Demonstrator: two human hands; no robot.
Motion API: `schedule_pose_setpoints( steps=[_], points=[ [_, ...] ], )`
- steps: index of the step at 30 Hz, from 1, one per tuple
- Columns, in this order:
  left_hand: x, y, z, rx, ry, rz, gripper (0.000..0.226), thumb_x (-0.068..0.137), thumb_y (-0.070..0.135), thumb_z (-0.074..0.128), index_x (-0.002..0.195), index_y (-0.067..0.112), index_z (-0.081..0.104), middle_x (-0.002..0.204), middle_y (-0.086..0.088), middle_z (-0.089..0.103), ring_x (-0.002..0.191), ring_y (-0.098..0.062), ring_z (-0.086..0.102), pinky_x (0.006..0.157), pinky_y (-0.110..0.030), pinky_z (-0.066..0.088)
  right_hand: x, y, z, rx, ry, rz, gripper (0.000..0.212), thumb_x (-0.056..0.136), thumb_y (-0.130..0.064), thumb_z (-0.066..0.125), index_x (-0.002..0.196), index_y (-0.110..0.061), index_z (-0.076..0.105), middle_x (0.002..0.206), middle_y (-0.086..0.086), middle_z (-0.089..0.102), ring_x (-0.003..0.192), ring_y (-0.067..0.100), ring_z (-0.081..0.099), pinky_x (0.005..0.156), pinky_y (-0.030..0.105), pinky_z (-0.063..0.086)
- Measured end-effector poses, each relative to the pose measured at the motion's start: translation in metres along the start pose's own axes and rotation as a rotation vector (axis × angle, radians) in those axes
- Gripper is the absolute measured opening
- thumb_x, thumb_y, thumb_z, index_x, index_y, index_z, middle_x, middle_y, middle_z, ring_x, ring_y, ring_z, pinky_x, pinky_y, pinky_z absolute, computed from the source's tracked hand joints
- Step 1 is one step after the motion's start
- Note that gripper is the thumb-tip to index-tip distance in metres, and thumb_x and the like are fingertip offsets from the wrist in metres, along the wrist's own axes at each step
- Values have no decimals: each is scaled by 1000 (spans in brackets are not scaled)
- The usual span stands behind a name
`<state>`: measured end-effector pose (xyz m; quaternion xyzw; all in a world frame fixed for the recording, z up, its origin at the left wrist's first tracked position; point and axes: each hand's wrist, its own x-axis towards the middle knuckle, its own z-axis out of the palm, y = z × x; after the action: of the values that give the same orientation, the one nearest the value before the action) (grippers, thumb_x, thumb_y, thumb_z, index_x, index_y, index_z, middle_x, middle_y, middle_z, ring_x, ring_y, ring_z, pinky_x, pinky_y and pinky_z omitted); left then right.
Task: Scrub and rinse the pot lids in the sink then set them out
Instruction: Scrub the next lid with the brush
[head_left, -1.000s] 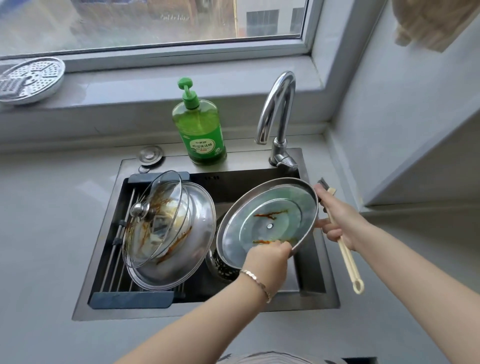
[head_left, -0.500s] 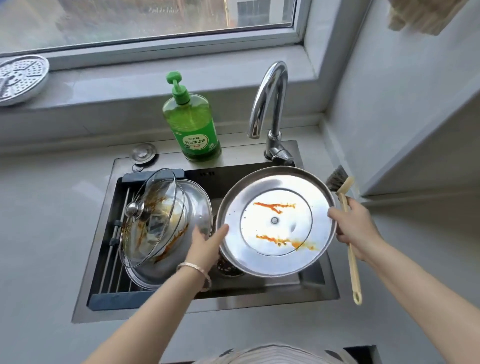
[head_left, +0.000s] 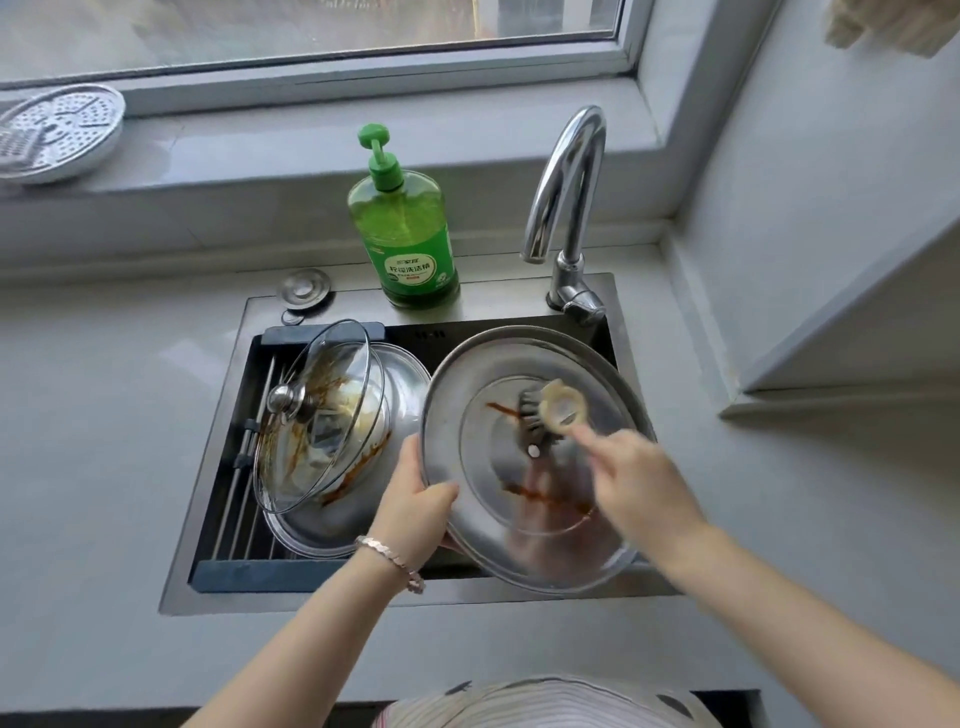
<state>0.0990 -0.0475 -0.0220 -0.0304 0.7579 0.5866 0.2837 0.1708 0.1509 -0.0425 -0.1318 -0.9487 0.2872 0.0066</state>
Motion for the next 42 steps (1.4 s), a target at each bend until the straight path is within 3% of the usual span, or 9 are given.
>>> schedule_pose_setpoints(
  steps=[4,8,13,17,22,25,29,40,42],
  points=[
    [-4,1,9,-32,-3,34,41,71,-5,53,99,24,47,98,-5,60,92,-18,59,80,-33,51,-11,-40,17,205,-107,-268,34,84,-19,50,112,-21,68,68,13,64,60,32,60,56,38,53],
    [-9,1,4,-6,-14,43,41,61,6,49,98,24,45,93,-5,56,86,-21,57,72,-35,51,35,-10,-10,175,43,172,32,89,-11,55,116,-24,66,102,10,71,86,25,65,77,30,48],
    [-7,6,6,-43,-29,24,44,69,-8,49,99,25,45,96,-10,58,90,-27,59,71,-42,53,-6,-38,6,367,-154,-160,37,88,-1,54,120,-16,63,101,9,71,90,14,65,83,15,45],
    [-12,6,3,31,-84,-2,48,59,5,46,101,30,43,100,-12,55,91,-35,58,71,-46,54,25,-2,-8,301,-4,139,36,91,-7,52,125,-20,59,118,8,66,108,25,60,92,21,40],
    [-11,8,12,-92,-20,-39,50,71,-12,48,100,28,45,104,-16,58,97,-37,60,81,-53,52,-7,-32,6,267,-176,-268,52,88,-6,47,136,-25,44,76,-12,46,68,6,46,68,9,35],
    [-10,10,11,-124,21,-41,55,76,-21,43,98,29,46,106,-17,60,98,-39,60,83,-56,50,7,-24,-2,213,-252,-202,65,91,-1,42,142,-37,22,85,-10,40,79,16,48,77,23,43],
    [-12,15,12,-104,11,-35,53,77,-21,40,97,28,45,98,-8,57,97,-34,59,84,-56,50,12,-24,-12,61,-176,-190,55,95,-14,42,138,-47,33,115,-4,58,100,24,57,83,40,48],
    [-16,8,5,-36,-147,-130,52,77,-20,41,100,27,44,94,-13,52,71,-25,55,41,-28,47,8,-38,-22,209,-252,-52,41,90,-17,53,119,-45,58,83,-2,72,53,4,57,56,16,44],
    [-17,9,5,-15,-180,-105,46,74,-11,47,99,27,42,94,-11,51,75,-26,56,44,-30,48,30,-23,-26,197,-154,41,39,90,-17,52,120,-41,59,97,1,73,73,5,66,73,24,53]
  ],
)
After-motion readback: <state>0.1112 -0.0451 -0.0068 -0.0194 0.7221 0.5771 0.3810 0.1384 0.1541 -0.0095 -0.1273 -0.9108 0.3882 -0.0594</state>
